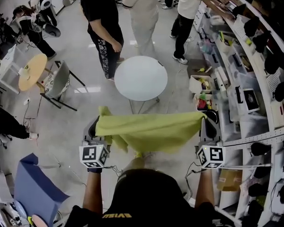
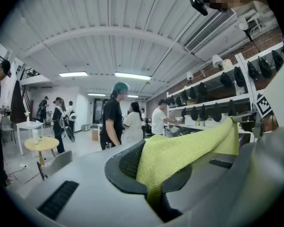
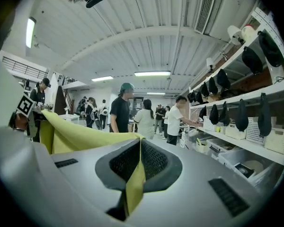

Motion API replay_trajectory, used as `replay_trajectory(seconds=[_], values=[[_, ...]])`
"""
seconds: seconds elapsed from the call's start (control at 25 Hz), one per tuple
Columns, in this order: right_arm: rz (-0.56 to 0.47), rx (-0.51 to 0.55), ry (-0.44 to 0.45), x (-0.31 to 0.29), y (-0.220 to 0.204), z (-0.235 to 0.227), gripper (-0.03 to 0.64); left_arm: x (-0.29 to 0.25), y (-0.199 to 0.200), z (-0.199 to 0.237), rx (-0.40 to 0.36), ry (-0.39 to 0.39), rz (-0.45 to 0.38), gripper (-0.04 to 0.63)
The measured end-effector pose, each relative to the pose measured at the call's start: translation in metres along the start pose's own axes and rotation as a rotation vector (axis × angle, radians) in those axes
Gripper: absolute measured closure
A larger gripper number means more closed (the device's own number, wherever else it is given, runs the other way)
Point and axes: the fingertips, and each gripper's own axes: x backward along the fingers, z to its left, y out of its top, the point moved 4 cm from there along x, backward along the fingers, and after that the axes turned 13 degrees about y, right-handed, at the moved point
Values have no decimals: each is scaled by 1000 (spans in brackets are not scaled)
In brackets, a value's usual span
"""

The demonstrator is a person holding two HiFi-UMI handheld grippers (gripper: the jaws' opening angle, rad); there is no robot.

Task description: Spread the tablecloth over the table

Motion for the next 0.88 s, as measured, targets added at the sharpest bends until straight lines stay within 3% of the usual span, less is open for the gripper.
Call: replay_trajectory(seconds=[0.56, 0.88], values=[[-11, -34, -39, -134, 47, 27, 612, -127, 22, 93, 35, -70, -42, 577], [-16, -25, -37, -165, 57, 5, 612, -161, 31, 88, 30, -77, -61, 577]])
